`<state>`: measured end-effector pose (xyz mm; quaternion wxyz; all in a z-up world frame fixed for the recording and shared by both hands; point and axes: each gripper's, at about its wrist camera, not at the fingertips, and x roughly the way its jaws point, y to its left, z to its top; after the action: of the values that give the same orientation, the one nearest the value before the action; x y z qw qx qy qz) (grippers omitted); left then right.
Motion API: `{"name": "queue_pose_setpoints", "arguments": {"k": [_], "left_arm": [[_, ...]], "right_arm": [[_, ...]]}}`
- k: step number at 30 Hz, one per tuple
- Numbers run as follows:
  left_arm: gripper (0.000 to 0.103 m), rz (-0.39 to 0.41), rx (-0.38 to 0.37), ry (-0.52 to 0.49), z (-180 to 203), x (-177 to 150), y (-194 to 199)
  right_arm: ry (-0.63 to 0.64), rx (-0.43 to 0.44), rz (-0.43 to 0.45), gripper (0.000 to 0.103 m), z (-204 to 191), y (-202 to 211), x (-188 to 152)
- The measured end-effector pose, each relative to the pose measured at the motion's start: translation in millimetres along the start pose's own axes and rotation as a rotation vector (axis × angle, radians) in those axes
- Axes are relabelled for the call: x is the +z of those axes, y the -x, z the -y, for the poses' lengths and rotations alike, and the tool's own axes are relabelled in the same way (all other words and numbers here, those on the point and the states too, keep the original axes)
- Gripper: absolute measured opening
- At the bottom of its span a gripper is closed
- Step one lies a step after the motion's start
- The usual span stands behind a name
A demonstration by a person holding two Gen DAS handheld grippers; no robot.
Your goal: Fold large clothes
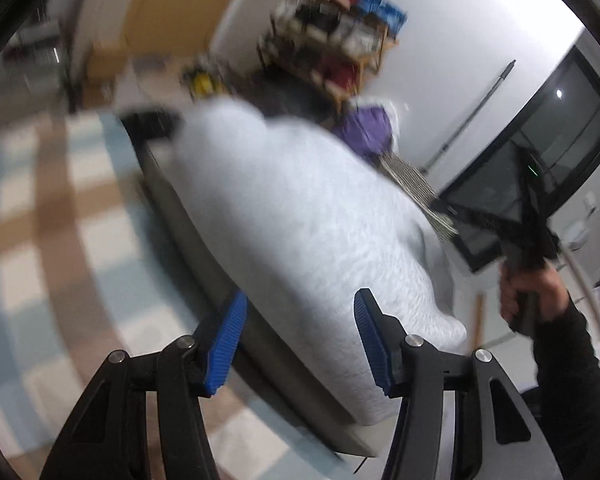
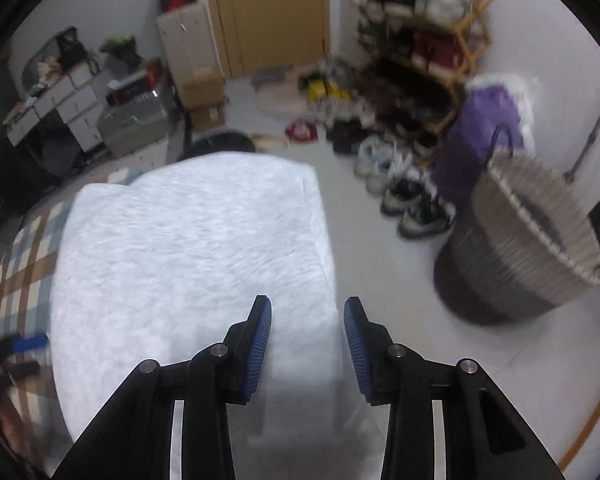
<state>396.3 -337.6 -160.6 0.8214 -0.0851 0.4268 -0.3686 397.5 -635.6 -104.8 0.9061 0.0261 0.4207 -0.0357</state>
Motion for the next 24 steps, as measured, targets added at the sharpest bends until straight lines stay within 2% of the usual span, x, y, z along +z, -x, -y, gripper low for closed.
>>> {"name": "queue_pose_setpoints", "arguments": {"k": [1,3,5,7,8,9,10,11,13,15,16,18,19,21,23,24], "left_arm": [[0.053,0.020,-0.001,-0.023,3.5,1.6,6.0],[0.061,0.030,0.005,-0.095,29.4,13.4,-2.3],[0.067,0.012,0.005,-0.173,47.6,15.7,-15.0],[0.067,-0.040,0.039,-0.230,56.4,6.0,-32.5],[0.067,-0.083,0.042,-0.252,63.1,1.9,-45.2],[0.067,-0.123,0.041,-0.270,60.0,-5.2,-53.2],[0.067,-0.164,0.049,-0.289,60.7,-10.6,-65.1],[0.066,-0.186,0.088,-0.317,59.4,-17.4,-75.1],[0.067,-0.172,0.150,-0.370,62.8,-28.5,-73.8],[0.071,-0.168,0.159,-0.383,60.9,-31.5,-71.9],[0.071,-0.176,0.154,-0.376,56.3,-31.2,-72.3],[0.071,-0.183,0.121,-0.351,52.0,-27.4,-68.6],[0.071,-0.187,0.099,-0.332,45.9,-24.9,-67.8],[0.071,-0.197,0.070,-0.307,41.9,-20.6,-66.6],[0.071,-0.192,0.062,-0.315,43.2,-24.8,-58.3],[0.071,-0.188,0.067,-0.322,58.5,-27.7,-50.0]], "right_arm": [[0.030,-0.005,0.046,0.041,-8.1,16.2,-6.9],[0.107,0.070,0.077,0.057,-19.6,33.1,-23.1],[0.212,0.100,0.039,0.058,-48.8,31.2,-44.2],[0.293,0.034,-0.051,0.056,-67.5,7.7,-65.6],[0.294,0.013,-0.099,0.055,-73.7,-6.5,-78.8],[0.249,0.031,-0.135,0.055,-69.8,-15.4,-85.7],[0.197,0.054,-0.147,0.055,-58.2,-20.8,-93.5],[0.122,0.091,-0.140,0.056,-47.8,-22.8,-96.4],[0.116,0.103,-0.132,0.056,-41.2,-17.6,-97.8],[0.114,0.104,-0.122,0.051,-37.2,-3.0,-96.3],[0.099,0.153,-0.090,0.047,-35.7,9.2,-95.1],[0.090,0.262,-0.032,0.046,-44.7,25.7,-94.9],[0.123,0.275,-0.037,0.046,-53.5,28.3,-99.2],[0.172,0.241,-0.051,0.044,-72.4,26.1,-112.0],[0.108,0.255,-0.075,0.044,-72.7,14.9,-115.4],[0.070,0.269,-0.099,0.044,-74.5,8.8,-114.1]]}}
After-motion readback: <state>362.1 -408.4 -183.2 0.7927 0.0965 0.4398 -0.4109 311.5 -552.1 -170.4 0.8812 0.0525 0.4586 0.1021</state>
